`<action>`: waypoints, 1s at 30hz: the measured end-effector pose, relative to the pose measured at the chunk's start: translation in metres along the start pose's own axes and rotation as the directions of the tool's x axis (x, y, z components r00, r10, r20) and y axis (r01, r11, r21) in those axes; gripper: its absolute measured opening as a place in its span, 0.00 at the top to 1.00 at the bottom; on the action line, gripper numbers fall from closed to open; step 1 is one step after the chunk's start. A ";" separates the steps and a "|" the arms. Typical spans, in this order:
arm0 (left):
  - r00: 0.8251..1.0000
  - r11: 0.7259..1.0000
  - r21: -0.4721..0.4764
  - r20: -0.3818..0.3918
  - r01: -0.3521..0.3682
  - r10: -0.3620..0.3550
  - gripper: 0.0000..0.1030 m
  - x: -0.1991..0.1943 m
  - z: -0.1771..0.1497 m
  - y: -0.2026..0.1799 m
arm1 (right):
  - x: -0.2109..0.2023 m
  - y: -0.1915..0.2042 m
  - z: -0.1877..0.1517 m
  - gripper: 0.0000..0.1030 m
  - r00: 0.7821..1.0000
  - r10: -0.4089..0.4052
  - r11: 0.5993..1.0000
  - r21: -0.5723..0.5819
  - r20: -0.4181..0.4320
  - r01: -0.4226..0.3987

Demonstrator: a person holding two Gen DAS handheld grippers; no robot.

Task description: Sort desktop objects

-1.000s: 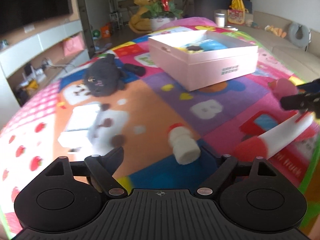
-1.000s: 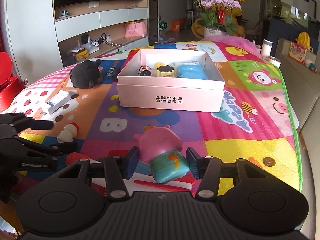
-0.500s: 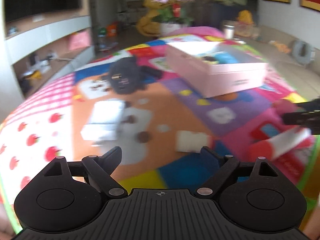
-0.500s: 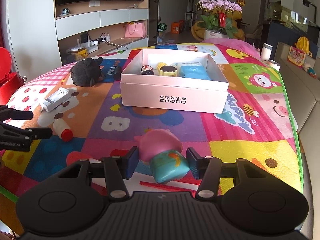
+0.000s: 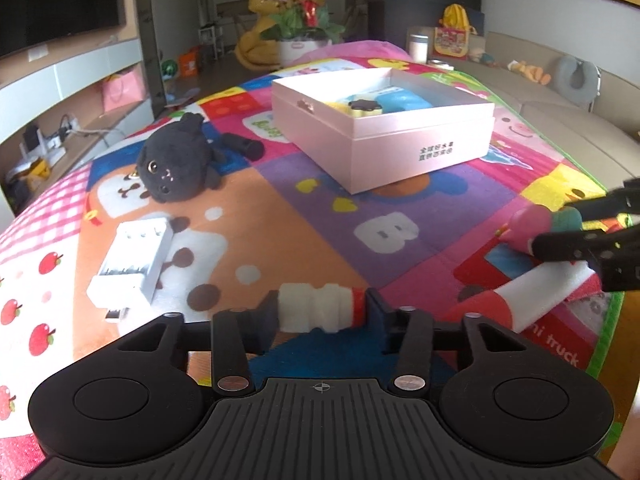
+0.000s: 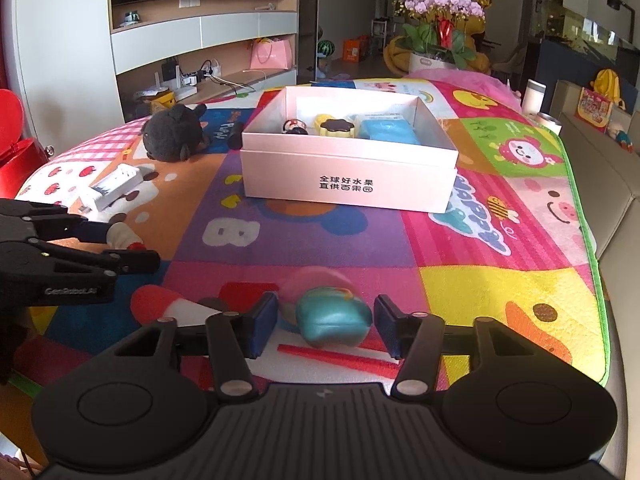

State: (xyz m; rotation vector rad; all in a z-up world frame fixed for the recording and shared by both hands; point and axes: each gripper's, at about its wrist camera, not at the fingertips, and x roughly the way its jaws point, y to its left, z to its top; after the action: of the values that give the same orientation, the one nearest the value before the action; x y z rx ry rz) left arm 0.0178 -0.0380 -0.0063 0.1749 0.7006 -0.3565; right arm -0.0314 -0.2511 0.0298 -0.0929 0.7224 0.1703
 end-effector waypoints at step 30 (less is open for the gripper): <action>0.927 0.991 0.121 0.364 0.050 -0.091 0.51 -0.026 0.141 -0.025 | -0.055 -0.078 0.146 0.54 0.953 0.142 0.972 0.146 0.266 -0.186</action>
State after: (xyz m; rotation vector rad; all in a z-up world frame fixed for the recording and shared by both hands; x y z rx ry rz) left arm 0.0741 -0.0929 0.1157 0.1810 0.3140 -0.4829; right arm 0.0376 -0.3133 0.1771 0.1512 0.4850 0.2745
